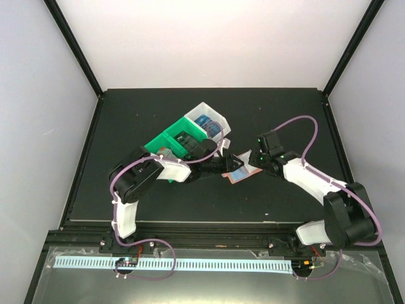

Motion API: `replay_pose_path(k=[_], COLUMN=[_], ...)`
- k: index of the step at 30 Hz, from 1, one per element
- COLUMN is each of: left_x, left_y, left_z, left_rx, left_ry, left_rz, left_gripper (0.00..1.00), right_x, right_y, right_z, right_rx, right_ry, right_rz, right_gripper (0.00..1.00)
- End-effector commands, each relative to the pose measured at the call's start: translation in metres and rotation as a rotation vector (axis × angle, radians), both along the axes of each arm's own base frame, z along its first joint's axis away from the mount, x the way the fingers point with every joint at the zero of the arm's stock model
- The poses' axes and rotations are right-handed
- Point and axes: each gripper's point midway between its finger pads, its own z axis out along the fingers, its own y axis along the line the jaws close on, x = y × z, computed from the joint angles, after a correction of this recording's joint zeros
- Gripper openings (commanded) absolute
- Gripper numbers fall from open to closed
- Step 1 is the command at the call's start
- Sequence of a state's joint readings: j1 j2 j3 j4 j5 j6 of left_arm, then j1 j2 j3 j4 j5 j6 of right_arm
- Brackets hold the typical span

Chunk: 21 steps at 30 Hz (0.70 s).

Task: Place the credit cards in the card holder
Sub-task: Insert the credit card into the card holder.

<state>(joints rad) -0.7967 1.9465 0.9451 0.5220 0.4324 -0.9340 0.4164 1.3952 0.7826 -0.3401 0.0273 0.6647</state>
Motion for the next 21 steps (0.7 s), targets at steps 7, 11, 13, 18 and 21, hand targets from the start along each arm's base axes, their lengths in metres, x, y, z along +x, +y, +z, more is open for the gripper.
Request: replay_pose_path(k=[7,11,13,18,21], left_x=[0.005,0.01,0.013,0.021,0.023], left_y=[-0.045,-0.059,-0.065,-0.074,-0.071], left_z=[0.005,0.005,0.006,-0.01,-0.024], left_rx=[-0.039,-0.053,-0.06,-0.014,0.045], left_ry=[-0.052,-0.075,-0.085,-0.079,-0.064], left_rz=[-0.133,-0.155,-0.164,-0.156,-0.143], left_gripper=[0.43,0.45,0.45,0.45,0.44], right_x=[-0.001,-0.004,-0.006,-0.01,-0.013], right_y=[-0.034,-0.041,-0.043,-0.045,-0.036], right_z=[0.021,0.03,0.033,0.034,0.03], right_rx=[-0.015,-0.015,-0.017,-0.021,-0.003], right_ry=[-0.095,-0.13,-0.139,-0.143,-0.127], right_rz=[-0.153,-0.177,-0.186,-0.174,-0.12], right_gripper=[0.25,0.25,0.25,0.25,0.25])
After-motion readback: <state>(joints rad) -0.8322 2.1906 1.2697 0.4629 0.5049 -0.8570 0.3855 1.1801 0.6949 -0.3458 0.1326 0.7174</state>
